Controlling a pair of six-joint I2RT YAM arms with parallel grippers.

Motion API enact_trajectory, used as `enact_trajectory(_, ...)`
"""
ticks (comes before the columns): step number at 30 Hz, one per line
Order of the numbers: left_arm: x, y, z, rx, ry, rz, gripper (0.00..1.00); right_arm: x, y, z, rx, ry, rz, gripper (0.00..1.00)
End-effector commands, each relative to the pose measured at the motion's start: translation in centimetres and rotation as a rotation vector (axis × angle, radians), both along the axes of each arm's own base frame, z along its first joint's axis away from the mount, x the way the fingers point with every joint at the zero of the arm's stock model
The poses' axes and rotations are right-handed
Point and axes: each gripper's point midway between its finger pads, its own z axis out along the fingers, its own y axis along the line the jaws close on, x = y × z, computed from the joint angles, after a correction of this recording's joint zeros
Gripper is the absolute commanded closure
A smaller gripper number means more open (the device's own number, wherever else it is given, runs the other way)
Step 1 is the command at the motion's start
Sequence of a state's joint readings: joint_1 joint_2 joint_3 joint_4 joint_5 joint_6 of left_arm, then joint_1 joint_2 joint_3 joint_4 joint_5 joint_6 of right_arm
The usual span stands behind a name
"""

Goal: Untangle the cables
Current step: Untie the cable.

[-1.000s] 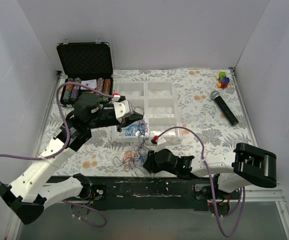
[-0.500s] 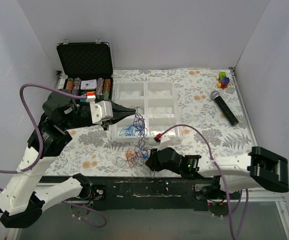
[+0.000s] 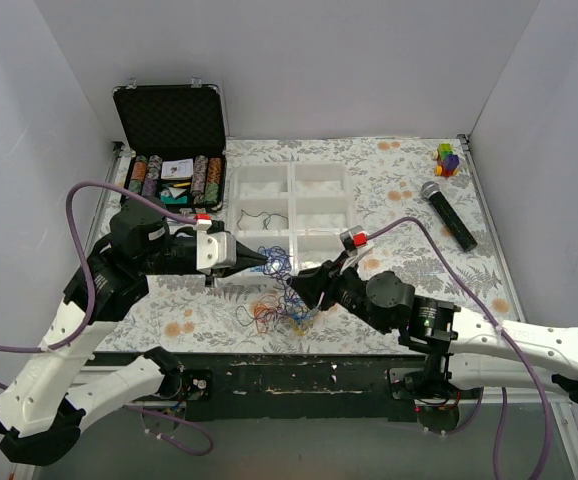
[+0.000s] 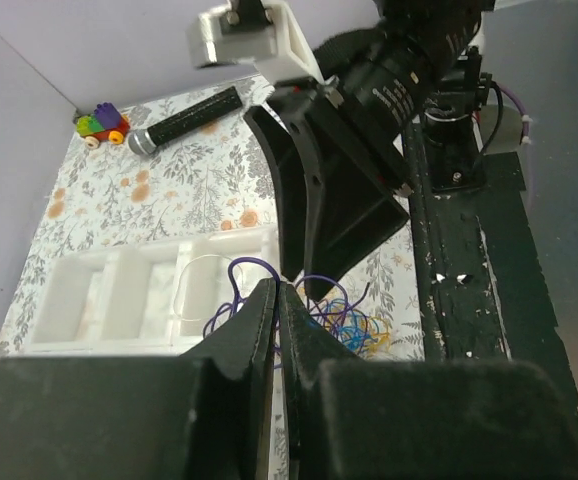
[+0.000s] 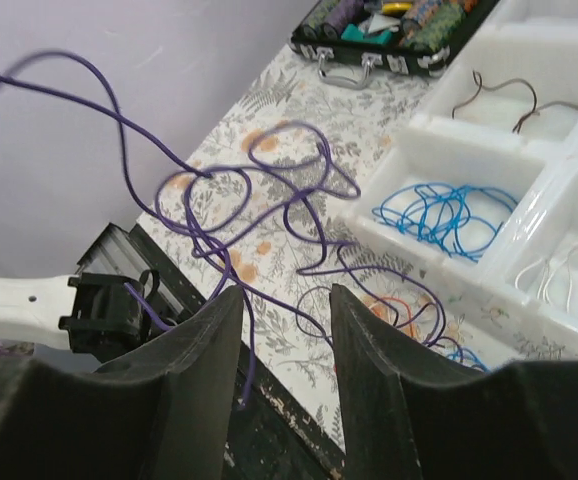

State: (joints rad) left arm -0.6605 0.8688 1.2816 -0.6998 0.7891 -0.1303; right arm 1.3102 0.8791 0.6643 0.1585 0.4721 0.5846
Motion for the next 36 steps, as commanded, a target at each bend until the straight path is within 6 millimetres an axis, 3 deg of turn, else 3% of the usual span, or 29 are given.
enact_trajectory(1, -1.2, 0.1, -0.6, 0.015, 0.009, -0.057, 1.00, 0.8, 0.3, 5.0, 0.054, -0.107, -0.020, 0.51)
enact_trajectory(6, -1.3, 0.0, -0.5, 0.020, 0.011, -0.071, 1.00, 1.1, 1.4, 5.4, 0.041, -0.123, -0.015, 0.50)
enact_trajectory(16, -1.8, -0.1, 0.3, 0.003, 0.007, -0.098, 1.00, 1.8, 3.0, 3.5, 0.010, -0.088, -0.021, 0.50)
enact_trajectory(19, -2.0, -0.2, 0.8, -0.007, 0.009, -0.108, 1.00, 2.0, 3.8, 2.4, -0.013, -0.068, -0.023, 0.58)
enact_trajectory(24, -2.5, -0.2, 1.9, -0.027, 0.017, -0.118, 1.00, 2.2, 4.8, 1.3, -0.011, -0.039, -0.028, 0.84)
enact_trajectory(27, -2.6, 0.0, 2.9, -0.037, 0.000, -0.116, 1.00, 2.6, 4.8, 0.5, -0.023, -0.022, -0.054, 0.95)
enact_trajectory(31, -2.3, 0.2, 4.5, -0.056, -0.061, -0.097, 1.00, 2.7, 4.2, -1.9, -0.083, 0.018, -0.079, 0.99)
enact_trajectory(36, -1.3, 0.7, 9.0, -0.127, -0.233, -0.034, 1.00, 2.3, 2.3, -6.3, -0.147, 0.102, -0.116, 0.99)
